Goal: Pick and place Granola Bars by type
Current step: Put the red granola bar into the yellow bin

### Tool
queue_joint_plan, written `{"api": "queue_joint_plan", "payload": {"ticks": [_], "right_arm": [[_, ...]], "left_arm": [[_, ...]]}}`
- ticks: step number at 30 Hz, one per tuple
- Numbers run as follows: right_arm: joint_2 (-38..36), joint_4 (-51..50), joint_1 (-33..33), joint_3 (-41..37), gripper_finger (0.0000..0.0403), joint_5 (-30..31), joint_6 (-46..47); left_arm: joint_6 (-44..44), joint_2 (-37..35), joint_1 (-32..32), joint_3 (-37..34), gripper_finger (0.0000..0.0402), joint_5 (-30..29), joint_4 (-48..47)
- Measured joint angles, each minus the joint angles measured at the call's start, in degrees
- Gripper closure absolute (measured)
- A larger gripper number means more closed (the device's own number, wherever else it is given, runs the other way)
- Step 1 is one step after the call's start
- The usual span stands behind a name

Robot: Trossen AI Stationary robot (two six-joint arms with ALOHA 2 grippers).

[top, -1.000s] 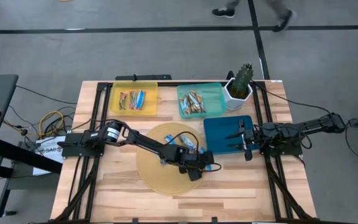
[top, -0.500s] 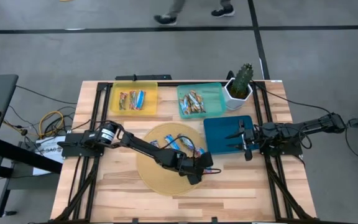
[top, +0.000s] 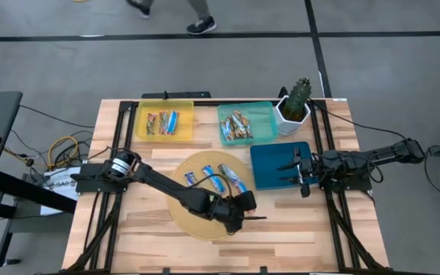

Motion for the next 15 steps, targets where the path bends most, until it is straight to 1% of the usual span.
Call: {"api": "queue_joint_plan", "payload": {"ticks": [4, 8, 15], "right_arm": [[0.00, 0.00, 0.00, 0.00, 0.0249, 0.00, 0.00], [0.00, 0.00, 0.00, 0.00, 0.0249, -0.01, 0.00], [0.00, 0.00, 0.01, 0.00, 0.0249, -0.01, -0.01]], "left_arm": [[-0.89, -0.42, -0.67, 0.07, 0.0402, -0.39, -1.14], [-3.22, -0.62, -0.07, 0.07, 0.0401, -0.97, -4.54], [-9.26, -0.64, 3.58, 0.07, 0.0401, -6.04, -10.81]]}}
